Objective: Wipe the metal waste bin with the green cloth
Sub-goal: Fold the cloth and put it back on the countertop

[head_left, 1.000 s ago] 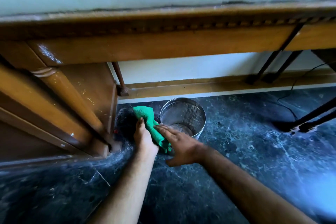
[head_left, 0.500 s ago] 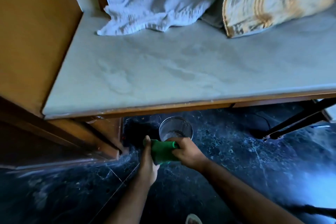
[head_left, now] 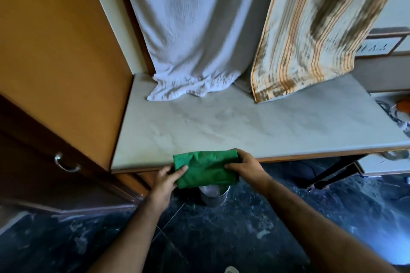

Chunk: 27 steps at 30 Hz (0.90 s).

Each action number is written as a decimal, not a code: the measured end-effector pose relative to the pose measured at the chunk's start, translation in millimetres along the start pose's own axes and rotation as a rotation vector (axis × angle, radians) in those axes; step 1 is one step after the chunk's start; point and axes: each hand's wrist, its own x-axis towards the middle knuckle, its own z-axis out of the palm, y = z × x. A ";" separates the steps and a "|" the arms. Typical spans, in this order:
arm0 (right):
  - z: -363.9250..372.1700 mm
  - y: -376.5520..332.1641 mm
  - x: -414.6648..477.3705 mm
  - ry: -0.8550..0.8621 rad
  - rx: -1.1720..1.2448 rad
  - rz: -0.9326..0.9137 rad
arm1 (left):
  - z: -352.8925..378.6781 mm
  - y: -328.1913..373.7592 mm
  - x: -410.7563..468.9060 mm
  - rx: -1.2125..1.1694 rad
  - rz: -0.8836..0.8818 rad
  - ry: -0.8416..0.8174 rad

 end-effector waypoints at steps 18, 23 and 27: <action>-44.0 -161.3 100.8 0.068 0.048 0.097 | 20.1 184.6 67.0 0.343 0.240 0.134; -21.8 -142.3 145.7 0.178 -0.017 0.149 | 6.2 174.7 125.8 0.537 0.212 0.219; -11.2 -120.7 174.5 0.332 -0.204 0.159 | 1.2 157.7 156.3 0.651 0.201 0.232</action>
